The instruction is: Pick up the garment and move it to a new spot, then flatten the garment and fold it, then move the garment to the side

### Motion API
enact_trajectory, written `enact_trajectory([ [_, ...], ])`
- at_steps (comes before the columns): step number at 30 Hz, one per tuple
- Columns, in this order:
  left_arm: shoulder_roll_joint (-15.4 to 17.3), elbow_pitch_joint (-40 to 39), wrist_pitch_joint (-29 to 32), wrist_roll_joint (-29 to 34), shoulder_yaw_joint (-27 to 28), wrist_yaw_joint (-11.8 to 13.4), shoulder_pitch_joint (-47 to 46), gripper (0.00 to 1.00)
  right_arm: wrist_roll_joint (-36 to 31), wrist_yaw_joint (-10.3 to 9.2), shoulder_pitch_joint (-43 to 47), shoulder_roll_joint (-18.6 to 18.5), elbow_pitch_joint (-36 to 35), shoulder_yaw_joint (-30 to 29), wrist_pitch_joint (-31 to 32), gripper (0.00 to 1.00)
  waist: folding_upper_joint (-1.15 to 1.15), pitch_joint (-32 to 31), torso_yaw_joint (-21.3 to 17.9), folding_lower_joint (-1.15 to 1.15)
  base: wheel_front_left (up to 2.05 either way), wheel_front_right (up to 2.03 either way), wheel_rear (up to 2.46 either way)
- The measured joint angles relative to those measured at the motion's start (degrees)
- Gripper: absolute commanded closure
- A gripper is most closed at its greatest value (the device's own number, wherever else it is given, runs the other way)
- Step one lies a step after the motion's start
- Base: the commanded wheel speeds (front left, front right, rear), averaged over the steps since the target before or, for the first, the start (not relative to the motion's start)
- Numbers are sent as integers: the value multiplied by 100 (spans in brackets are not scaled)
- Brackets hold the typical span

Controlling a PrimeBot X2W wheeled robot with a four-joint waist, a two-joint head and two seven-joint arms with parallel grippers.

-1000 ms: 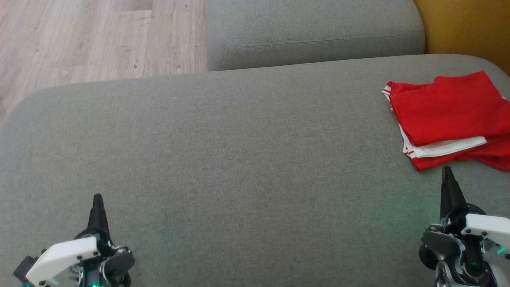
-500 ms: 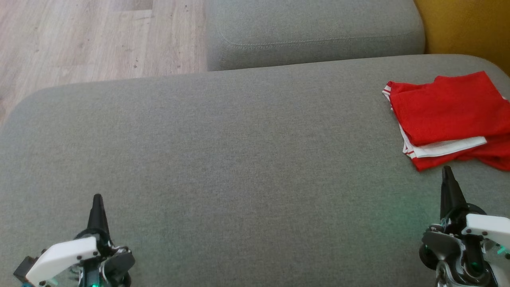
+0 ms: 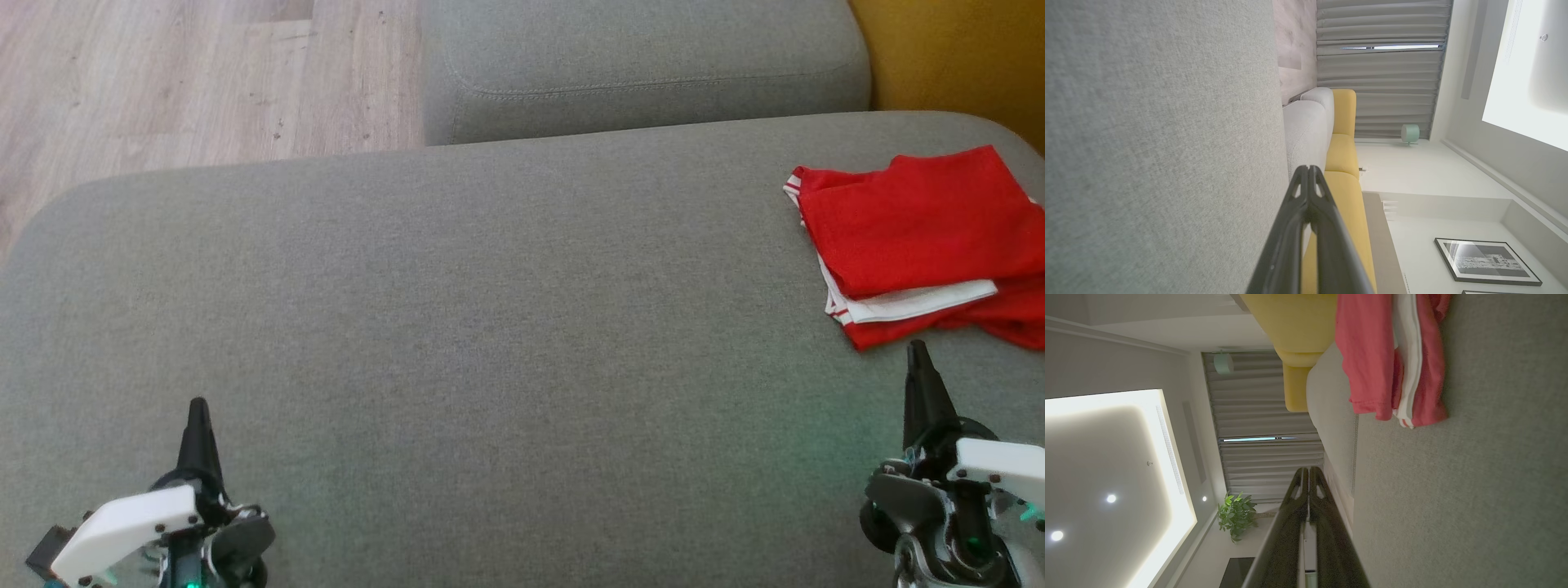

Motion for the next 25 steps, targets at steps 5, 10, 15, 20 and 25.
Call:
enact_trajectory([
  [5,-11,0,5,0,23,0,0,100,0,0,0,1,0,-3,1,100,0,0,0,0,0,0,0],
  [10,-16,0,5,0,32,0,0,100,-7,0,0,2,0,-9,1,100,0,0,0,0,0,0,0],
  [15,-20,0,7,3,44,0,0,100,-7,0,0,3,0,-20,4,100,0,0,0,0,0,0,0],
  [20,-24,1,16,10,51,0,0,100,-7,0,0,5,0,-30,27,100,0,0,0,0,0,0,0],
  [25,-26,1,32,10,55,0,0,100,-8,0,0,7,0,-37,45,100,0,0,0,0,0,0,0],
])
